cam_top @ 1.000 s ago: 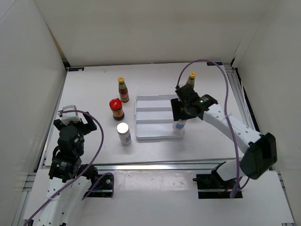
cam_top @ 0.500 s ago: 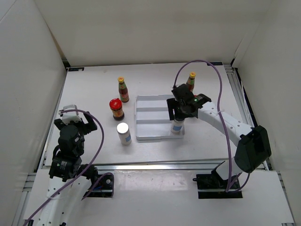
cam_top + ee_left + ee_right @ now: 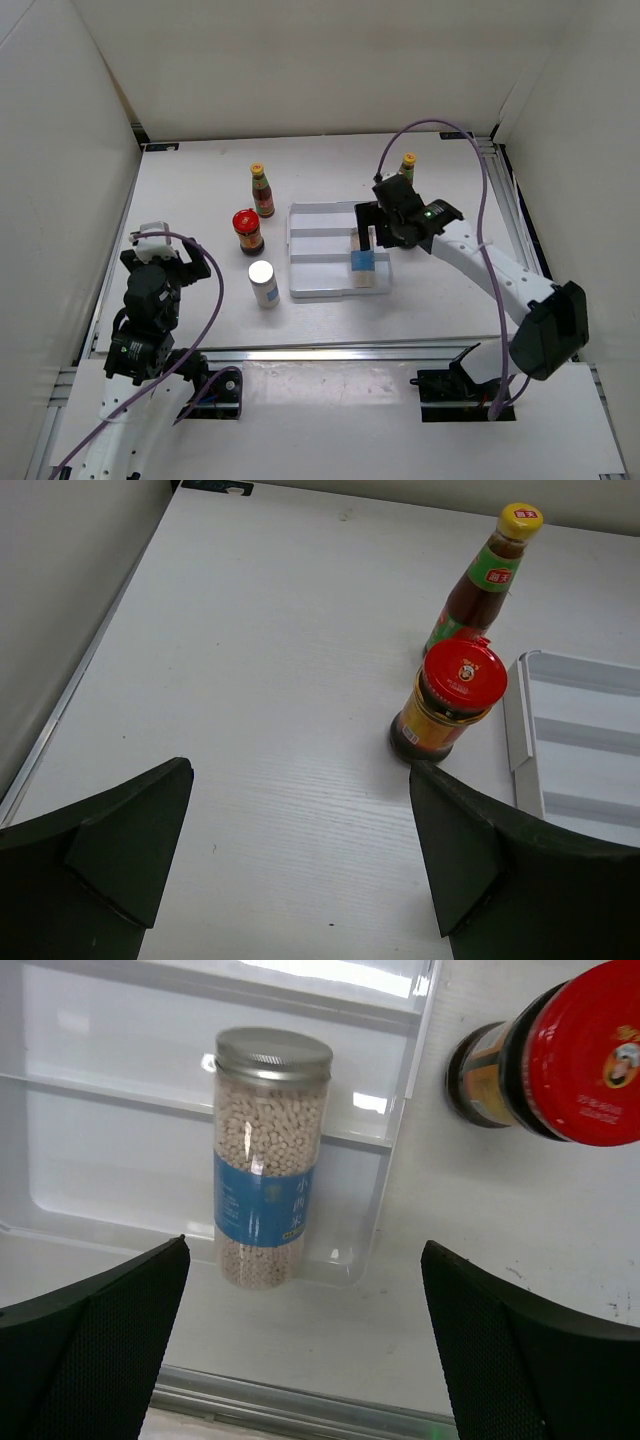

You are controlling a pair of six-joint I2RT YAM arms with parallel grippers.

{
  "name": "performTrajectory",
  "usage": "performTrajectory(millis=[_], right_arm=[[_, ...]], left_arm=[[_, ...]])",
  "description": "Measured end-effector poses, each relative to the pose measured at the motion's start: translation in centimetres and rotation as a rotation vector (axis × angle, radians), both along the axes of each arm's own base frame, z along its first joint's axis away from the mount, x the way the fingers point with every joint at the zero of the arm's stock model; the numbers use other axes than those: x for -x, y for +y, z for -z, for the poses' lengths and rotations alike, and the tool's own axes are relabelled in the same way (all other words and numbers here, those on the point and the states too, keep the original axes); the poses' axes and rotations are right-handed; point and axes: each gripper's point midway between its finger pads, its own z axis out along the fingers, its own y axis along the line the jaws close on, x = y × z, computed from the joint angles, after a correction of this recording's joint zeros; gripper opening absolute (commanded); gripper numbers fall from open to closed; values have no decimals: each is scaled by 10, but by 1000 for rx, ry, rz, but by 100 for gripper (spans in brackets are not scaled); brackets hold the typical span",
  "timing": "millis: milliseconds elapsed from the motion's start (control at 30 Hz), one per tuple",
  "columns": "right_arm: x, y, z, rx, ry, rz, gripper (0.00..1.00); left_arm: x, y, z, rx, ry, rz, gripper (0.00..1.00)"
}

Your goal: Organize the condiment bottles

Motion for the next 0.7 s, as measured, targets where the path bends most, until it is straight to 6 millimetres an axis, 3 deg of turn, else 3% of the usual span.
performTrajectory(millis=[100,200,533,700], right_arm=[[0,-1,-21,-35,-61,-8,100],[-4,1,-26,-33,-78,-29,100],[-39,35,25,43,55,-80,100],[-53,43,40,61,97,-75,100]], left_arm=[[-1,-2,1,-2,4,15,100],[-2,-4,2,-5,13,23,100],[-4,-6,5,-7,25,31,100],[-4,-6,6,-8,29,32,100]])
